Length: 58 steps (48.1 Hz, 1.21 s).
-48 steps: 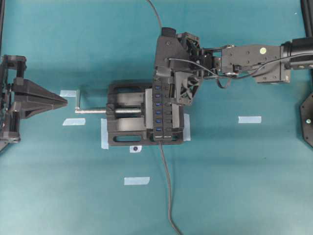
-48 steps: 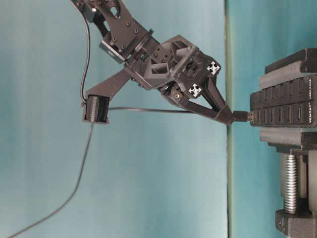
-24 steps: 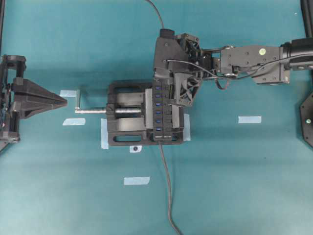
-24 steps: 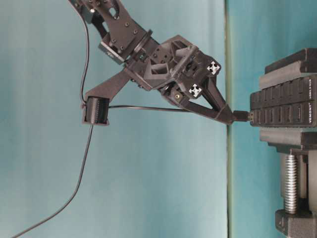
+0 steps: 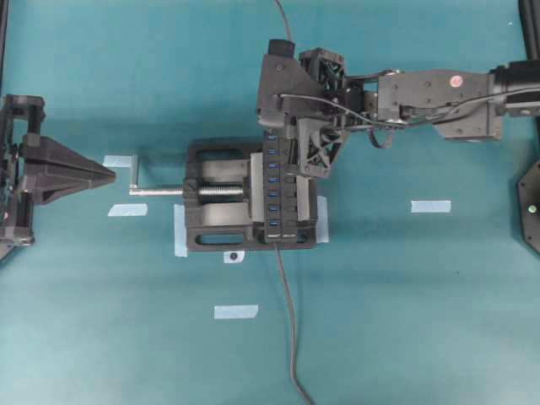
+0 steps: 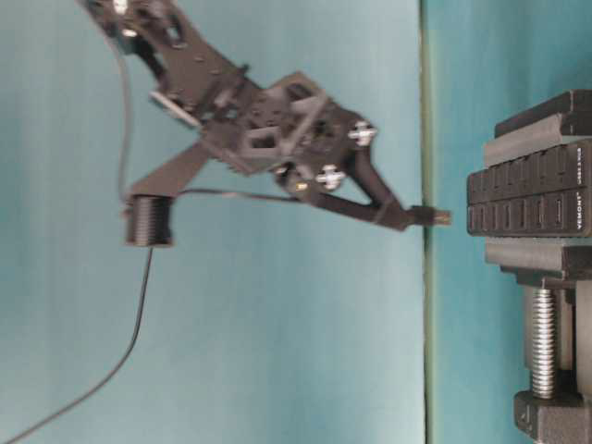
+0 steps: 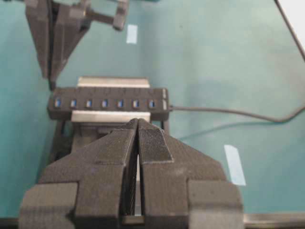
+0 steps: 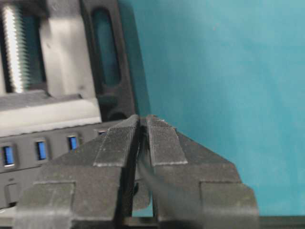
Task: Insert the USB into the center port of the fixed hub
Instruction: 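Pull the USB plug out of the end port with the right gripper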
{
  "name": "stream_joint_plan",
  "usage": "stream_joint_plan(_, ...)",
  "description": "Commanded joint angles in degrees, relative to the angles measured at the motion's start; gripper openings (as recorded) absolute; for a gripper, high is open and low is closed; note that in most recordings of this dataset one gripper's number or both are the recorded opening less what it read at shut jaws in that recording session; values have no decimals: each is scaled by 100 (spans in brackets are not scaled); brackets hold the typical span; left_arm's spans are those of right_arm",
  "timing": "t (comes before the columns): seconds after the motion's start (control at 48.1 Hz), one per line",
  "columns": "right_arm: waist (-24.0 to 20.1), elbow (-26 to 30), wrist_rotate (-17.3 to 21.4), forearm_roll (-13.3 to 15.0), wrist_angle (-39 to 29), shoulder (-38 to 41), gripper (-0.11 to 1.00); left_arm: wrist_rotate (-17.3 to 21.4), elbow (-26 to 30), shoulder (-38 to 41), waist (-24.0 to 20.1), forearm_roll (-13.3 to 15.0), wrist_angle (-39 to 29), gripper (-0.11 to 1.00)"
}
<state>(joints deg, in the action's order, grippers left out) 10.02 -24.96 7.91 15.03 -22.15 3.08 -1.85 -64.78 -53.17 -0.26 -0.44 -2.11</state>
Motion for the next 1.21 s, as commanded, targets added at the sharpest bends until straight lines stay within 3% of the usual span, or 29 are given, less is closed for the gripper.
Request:
stream_joint_plan(0.0, -62, 149, 44, -62, -114, -264, 8, -18, 132, 26, -9, -9, 26, 0)
stream_joint_plan(0.333, -246, 185, 141, -281, -316, -519, 8, -9, 123, 18, -9, -18, 26, 0)
stream_joint_plan(1.185, -501, 255, 246, -308, -510, -404, 8, -9, 141, 26, -9, -9, 26, 0)
